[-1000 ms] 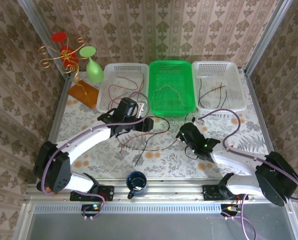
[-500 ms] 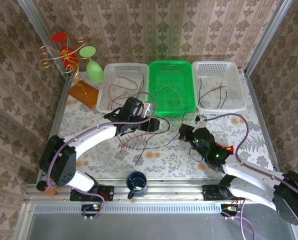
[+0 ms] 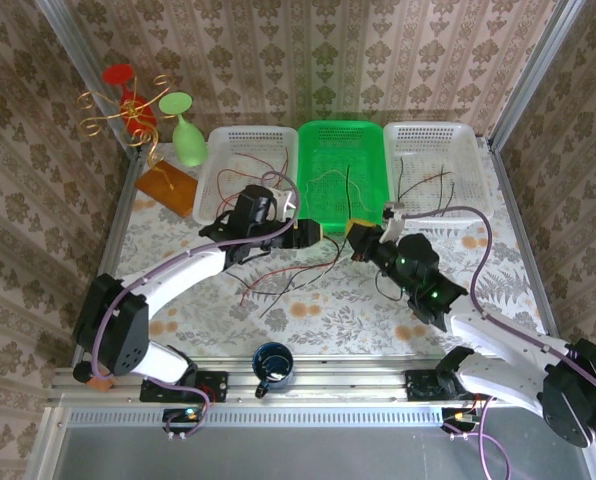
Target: Untangle the cables
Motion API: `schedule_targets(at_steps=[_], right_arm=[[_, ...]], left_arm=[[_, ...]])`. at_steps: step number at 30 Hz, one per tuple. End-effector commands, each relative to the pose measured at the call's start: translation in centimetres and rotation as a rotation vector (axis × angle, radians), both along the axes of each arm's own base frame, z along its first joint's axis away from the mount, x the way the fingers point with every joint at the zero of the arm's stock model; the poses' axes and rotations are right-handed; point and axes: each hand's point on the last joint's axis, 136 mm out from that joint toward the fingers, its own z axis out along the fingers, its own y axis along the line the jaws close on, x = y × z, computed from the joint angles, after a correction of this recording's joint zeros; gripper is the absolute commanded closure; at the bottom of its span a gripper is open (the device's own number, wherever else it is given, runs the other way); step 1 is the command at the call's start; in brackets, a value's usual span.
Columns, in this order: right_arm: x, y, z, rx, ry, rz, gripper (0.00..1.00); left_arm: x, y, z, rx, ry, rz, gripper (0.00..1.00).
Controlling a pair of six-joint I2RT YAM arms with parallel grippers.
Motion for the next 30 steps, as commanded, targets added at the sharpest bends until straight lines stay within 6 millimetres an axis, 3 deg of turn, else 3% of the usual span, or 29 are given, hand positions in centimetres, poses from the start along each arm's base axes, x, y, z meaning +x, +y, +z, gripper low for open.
schedule_targets(at_steps=[1, 9, 16, 25, 30], right_arm=[[0.6, 1.7, 4.8, 0.057, -0.129, 0.110, 1.00], [2.1, 5.8, 9.8, 0.132, -0.218, 0.320, 1.00], [4.4, 8.6, 11.1, 0.243, -0.211, 0.442, 1.00], [5.5, 10.9, 11.8, 0.352, -0.185, 0.549, 1.00], [5.2, 10.6, 12.3, 0.352, -0.197, 0.538, 1.00]], left_arm=[[-0.1, 0.3, 3.2, -0.111, -0.014, -0.009, 0.33], [1.6, 4.2, 6.9, -0.186, -0.064, 0.068, 0.31], [1.7, 4.4, 8.9, -0.323, -0.050, 0.059, 0.31], [2.4, 4.1, 8.3, -0.379, -0.026, 0.085, 0.35], [3.1, 4.4, 7.3, -0.363, -0.012, 0.118, 0.40]])
